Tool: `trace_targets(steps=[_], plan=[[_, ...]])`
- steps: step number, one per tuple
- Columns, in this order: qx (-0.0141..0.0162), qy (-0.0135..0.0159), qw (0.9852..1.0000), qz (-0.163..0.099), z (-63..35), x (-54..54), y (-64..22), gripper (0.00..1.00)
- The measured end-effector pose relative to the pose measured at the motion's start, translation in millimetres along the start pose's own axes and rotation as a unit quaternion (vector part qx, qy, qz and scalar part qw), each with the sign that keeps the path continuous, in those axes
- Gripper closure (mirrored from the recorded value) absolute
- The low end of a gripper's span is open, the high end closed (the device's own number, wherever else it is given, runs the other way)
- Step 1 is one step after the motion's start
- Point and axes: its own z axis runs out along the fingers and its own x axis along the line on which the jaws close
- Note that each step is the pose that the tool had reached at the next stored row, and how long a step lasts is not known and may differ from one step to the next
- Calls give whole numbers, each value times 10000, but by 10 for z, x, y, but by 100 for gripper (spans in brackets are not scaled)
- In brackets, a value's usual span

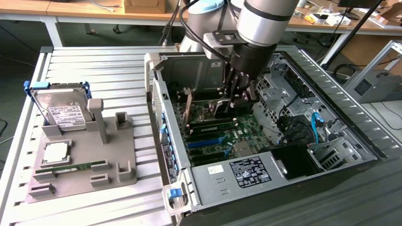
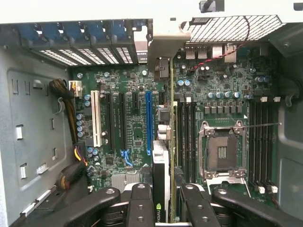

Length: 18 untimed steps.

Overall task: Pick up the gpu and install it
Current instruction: 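Insert the gpu into the slot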

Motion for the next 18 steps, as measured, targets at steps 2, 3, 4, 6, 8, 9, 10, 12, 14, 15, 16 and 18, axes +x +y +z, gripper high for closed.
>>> trace_targets(steps=[2, 3, 4, 6, 8, 9, 10, 12, 14, 15, 16, 18], plan=[[0, 1, 10000, -1, 41, 0, 0, 73], [0, 1, 10000, -2, 58, 0, 0, 73], [0, 0, 10000, -2, 79, 1, 1, 73], [0, 0, 10000, -3, 132, 1, 1, 73], [0, 0, 10000, -4, 177, 1, 1, 73], [0, 0, 10000, -4, 209, 1, 1, 73], [0, 1, 10000, -4, 247, 1, 2, 73], [-1, 1, 10000, -4, 252, 1, 2, 73], [0, 1, 10000, -4, 253, 1, 2, 73], [0, 1, 10000, -4, 253, 1, 2, 73], [0, 1, 10000, -4, 253, 1, 2, 73], [0, 1, 10000, -4, 253, 1, 2, 73]])
